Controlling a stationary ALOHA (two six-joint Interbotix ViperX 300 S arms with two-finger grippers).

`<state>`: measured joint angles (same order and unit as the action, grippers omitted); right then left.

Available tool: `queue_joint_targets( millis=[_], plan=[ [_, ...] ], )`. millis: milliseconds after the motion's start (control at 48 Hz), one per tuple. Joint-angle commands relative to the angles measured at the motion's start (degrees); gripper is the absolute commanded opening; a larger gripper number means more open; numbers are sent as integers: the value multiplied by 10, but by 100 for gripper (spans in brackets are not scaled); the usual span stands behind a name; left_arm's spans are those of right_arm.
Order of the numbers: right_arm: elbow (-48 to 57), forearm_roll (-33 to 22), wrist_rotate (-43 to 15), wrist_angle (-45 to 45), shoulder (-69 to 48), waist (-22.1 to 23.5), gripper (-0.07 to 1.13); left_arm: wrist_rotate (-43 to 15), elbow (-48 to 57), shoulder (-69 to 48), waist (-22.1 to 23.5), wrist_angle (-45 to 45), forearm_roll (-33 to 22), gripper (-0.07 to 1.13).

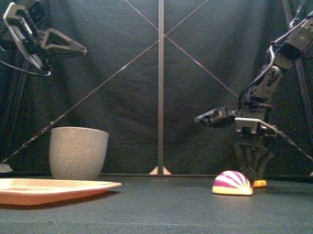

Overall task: Pick the fries then place it on the pink plate
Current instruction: Place fries on the pink plate

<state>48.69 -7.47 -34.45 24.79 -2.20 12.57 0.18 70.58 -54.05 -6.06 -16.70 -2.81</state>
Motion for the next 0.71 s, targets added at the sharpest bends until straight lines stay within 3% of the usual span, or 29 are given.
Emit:
queue_joint_targets(
  millis=[21, 208, 500, 708],
  plan=[
    [-7, 4, -1, -3, -2, -3, 64, 0, -11, 2, -2, -4, -1, 4],
    [-23, 3, -3, -3, -9, -11, 59, 1, -11, 2, -2, -4, -1, 4],
    [-113, -4, -3, -12, -30, -77, 59, -1, -13, 2, -6, -11, -1, 4],
    [-192, -25, -4, -69, 4, -130, 59, 1, -8, 2, -12, -12, -7, 4]
  ],
)
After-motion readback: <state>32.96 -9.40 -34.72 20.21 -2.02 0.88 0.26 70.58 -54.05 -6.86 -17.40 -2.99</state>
